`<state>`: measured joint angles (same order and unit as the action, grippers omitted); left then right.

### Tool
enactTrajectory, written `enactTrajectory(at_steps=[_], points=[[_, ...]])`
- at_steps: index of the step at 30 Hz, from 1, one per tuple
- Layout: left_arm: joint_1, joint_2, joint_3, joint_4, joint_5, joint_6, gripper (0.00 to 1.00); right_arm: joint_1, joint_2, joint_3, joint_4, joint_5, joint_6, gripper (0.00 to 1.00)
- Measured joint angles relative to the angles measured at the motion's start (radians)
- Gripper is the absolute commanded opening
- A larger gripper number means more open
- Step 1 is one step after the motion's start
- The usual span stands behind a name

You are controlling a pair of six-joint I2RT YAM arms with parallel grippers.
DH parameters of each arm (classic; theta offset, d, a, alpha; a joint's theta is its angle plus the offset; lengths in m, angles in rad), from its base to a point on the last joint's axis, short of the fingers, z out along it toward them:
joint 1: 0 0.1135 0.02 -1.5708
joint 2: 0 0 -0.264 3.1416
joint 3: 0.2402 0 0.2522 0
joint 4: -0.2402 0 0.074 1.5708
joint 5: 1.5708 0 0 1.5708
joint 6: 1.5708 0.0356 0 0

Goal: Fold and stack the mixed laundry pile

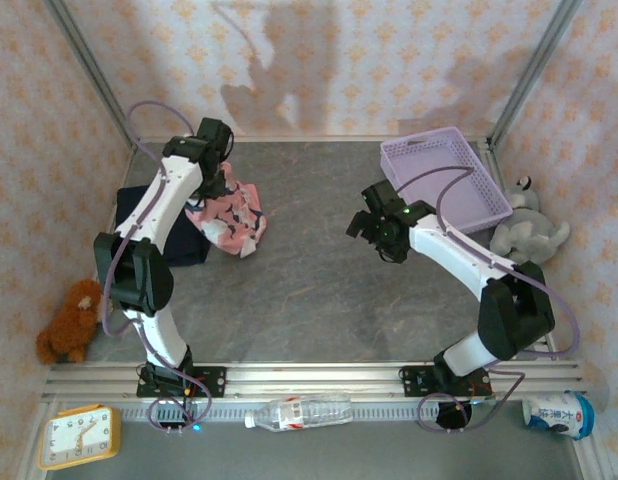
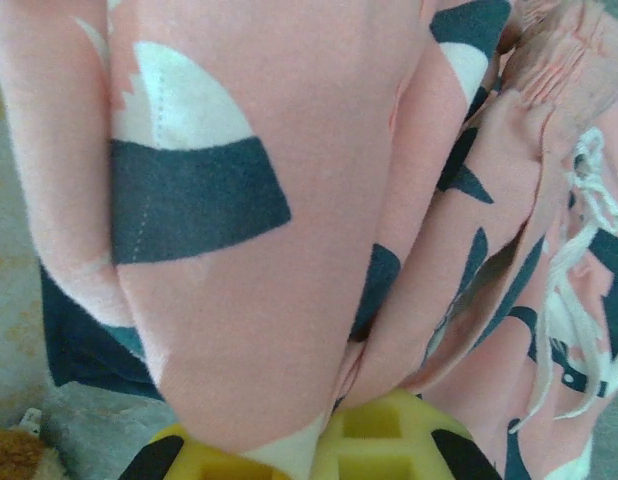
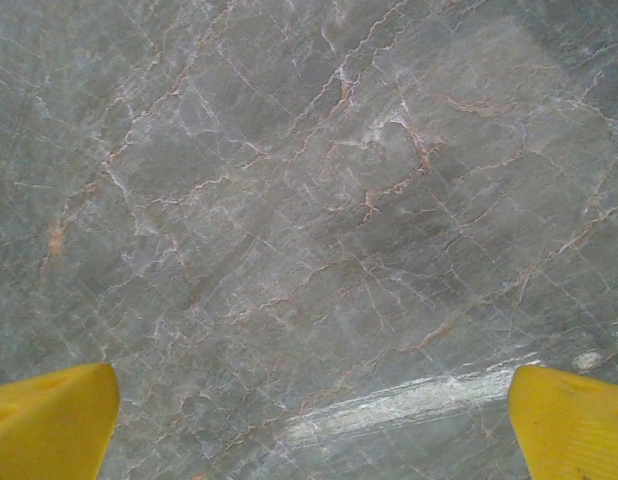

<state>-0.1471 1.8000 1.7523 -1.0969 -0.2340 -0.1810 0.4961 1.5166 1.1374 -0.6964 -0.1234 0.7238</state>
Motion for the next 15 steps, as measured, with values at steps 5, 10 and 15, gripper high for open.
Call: enactTrajectory(at_steps=[5,10,15], points=[[0.019,-0.039,0.055,-0.017,-0.008,0.021,0.0,0.0,0.023,0.01,-0.001,-0.005,-0.008,1.0],[0.038,-0.1,0.084,-0.019,-0.009,0.045,0.0,0.0,0.047,0.034,-0.008,-0.007,-0.022,1.0],[0.085,-0.126,0.076,-0.018,-0.003,0.062,0.0,0.0,0.077,0.056,-0.016,-0.008,-0.031,1.0]])
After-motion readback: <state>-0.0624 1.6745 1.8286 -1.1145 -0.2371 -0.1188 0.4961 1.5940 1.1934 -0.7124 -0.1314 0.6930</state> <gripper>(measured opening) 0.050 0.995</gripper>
